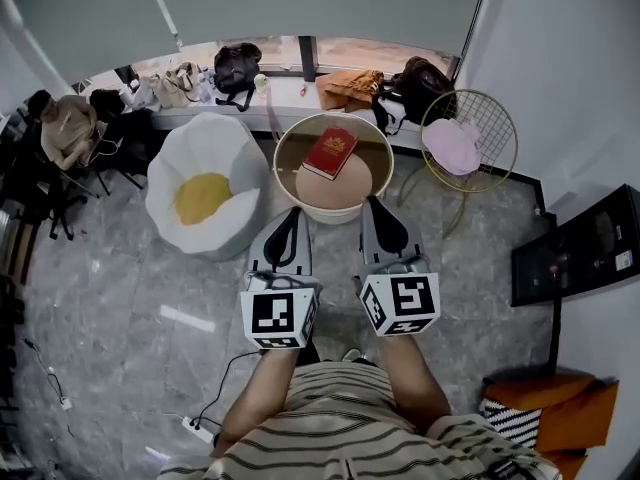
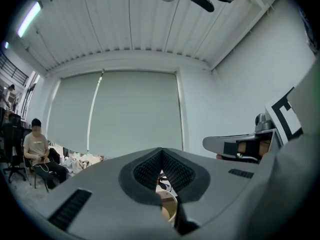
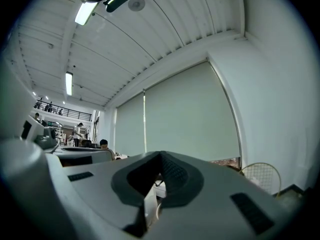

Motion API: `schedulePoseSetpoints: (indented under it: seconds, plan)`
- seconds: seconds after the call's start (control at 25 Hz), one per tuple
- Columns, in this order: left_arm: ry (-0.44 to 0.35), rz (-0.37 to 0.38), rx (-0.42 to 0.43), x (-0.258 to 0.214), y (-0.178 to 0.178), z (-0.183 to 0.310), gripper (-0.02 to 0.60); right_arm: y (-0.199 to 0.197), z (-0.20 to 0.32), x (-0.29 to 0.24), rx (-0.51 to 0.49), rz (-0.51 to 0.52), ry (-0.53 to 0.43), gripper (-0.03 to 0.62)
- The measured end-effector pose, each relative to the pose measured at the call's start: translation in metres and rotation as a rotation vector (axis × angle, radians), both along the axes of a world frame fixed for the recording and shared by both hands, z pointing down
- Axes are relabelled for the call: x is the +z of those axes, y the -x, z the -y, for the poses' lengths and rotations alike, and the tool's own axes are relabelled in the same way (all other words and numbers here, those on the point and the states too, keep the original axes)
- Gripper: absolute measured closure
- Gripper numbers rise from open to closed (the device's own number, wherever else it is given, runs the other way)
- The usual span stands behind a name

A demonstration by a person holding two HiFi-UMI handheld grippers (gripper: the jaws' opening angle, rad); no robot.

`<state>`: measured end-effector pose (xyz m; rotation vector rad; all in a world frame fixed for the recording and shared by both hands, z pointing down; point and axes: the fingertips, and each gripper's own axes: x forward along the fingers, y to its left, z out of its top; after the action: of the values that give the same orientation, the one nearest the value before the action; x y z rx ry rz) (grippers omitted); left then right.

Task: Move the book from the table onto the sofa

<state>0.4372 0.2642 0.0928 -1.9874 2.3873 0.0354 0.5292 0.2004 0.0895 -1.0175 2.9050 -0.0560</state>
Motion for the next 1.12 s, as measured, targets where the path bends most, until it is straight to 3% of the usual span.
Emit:
schedulePoseSetpoints:
  seconds: [0.68,0.92,1.12]
  plan:
    - [0.001,-0.018,0.128,-0.011,0.172,0.152,0.577,0.168,0.140,-0.013,0.114,-0.026,-0.003,0.591]
    - [0.006,-0.022,0.174,-0.006,0.216,0.184,0.577,0.209,0.167,-0.007,0.164,-0.034,0.005,0.591]
    - [0.027,-0.041,0.213,0.005,0.233,0.209,0.577,0.231,0.185,-0.001,0.183,-0.062,0.019,0.591]
